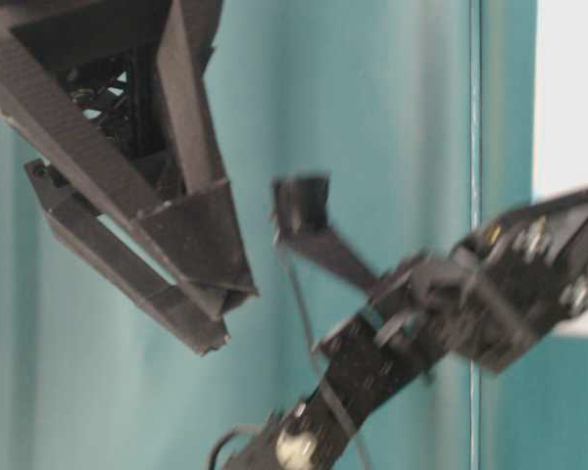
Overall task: Move the wooden board into place and insert the rod into its hole.
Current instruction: 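Drag the board with the left gripper toward the table center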
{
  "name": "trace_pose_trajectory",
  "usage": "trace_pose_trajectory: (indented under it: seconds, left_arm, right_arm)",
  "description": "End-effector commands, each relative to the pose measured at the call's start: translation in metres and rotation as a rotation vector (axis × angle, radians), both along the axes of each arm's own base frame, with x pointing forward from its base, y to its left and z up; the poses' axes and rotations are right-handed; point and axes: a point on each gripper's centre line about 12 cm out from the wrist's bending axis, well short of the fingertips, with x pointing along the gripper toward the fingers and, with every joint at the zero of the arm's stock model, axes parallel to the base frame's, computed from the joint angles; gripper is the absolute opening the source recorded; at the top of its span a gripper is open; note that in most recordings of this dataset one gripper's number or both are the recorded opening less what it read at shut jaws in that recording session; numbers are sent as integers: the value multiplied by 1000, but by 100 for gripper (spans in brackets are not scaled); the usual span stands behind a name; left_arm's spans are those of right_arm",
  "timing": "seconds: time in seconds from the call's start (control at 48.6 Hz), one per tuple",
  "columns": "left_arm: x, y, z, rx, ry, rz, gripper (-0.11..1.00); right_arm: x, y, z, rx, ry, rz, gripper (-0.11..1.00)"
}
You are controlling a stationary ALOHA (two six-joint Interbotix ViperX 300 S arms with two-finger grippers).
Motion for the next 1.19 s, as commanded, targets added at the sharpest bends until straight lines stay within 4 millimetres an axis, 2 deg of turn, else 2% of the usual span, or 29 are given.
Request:
trace_pose_trajectory:
  seconds: [0.0,0.226,0.37,0.72,1.172]
  left_arm:
    - [26,0,20,-1,-83,3,22]
    - [52,0,19,8,-116,-5,22]
    - [62,-8,19,14,-128,-27,22]
    - [69,-28,1,11,-106,-68,22]
    - [82,-27,3,15,-141,-65,22]
  right_arm:
    - [1,1,21,10,-59,6,98]
    - [2,1,23,13,-68,7,98]
    - [2,2,24,12,-77,10,98]
    - [4,2,20,12,-72,11,98]
    - [3,2,18,10,-70,11,98]
